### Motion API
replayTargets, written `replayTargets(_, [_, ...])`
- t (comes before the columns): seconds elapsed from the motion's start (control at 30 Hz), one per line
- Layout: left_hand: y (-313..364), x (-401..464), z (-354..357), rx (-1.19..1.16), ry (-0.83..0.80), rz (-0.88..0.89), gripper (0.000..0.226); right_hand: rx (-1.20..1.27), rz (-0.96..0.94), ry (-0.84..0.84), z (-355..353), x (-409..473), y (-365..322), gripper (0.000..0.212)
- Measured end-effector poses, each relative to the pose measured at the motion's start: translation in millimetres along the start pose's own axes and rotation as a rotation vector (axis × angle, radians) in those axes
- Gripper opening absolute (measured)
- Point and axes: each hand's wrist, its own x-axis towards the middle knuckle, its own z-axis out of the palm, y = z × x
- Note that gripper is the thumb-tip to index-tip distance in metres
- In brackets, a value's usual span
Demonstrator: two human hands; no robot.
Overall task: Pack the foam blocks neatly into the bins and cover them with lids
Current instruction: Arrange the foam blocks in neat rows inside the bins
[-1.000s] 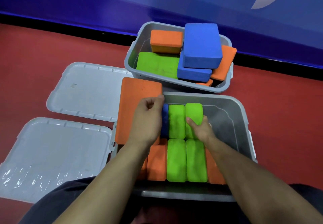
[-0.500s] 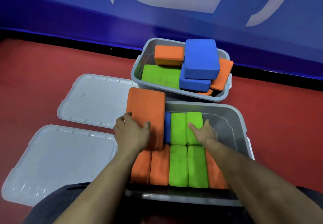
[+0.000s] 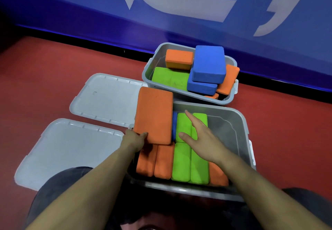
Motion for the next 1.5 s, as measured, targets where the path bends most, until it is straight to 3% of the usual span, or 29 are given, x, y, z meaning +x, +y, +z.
replayTargets(0.23, [0.9, -0.9, 15.9, -0.013, -0.112, -0.006, 0.078, -0.133, 0.006, -0.118, 8.4, 10.0, 8.0, 0.078])
replayTargets(0.43, [15.6, -5.4, 29.5, -0.054, -0.112, -0.081, 0.074, -0.156, -0.006, -0.150, 9.1, 15.3, 13.7, 0.081])
replayTargets(0.57, [24.5, -11.3, 43.8, -0.161, -0.169, -0.154, 0.090, -0.270, -0.024, -0.165, 4.3, 13.2, 18.5, 0.087])
replayTargets(0.73, [39.9, -29.9, 54.4, -0.179, -0.046, -0.127, 0.121, -0.494, -0.130, -0.151, -1.4, 7.4, 20.1, 0.102])
replayTargets(0.83, [66.5, -49.2, 49.1, -0.098, -0.041, -0.072, 0.116, -0.596, -0.202, -0.088, -2.7, 5.9, 21.8, 0.109])
replayTargets(0.97, [80.4, -54.8, 42.8, -0.186, -0.238, 0.020, 0.116, -0.615, -0.178, -0.006, -5.2, 0.4, 22.1, 0.126])
replayTargets(1.1, [88.7, -71.3, 47.6, -0.252, -0.453, 0.080, 0.085, -0.491, -0.102, 0.047, -12.0, -7.9, 21.6, 0.135])
replayTargets(1.2, [96.9, -85.8, 55.3, -0.322, -0.578, 0.145, 0.064, -0.458, 0.000, 0.086, -24.0, -13.8, 23.2, 0.131])
replayTargets(1.37, [113.7, -100.3, 64.6, -0.368, -0.628, 0.264, 0.056, -0.336, 0.142, 0.226, -40.2, -23.8, 35.2, 0.117])
replayTargets(1.5, [117.4, -101.5, 81.7, -0.085, -0.463, 0.469, 0.068, -0.103, 0.304, 0.403, -53.2, -22.3, 46.7, 0.091])
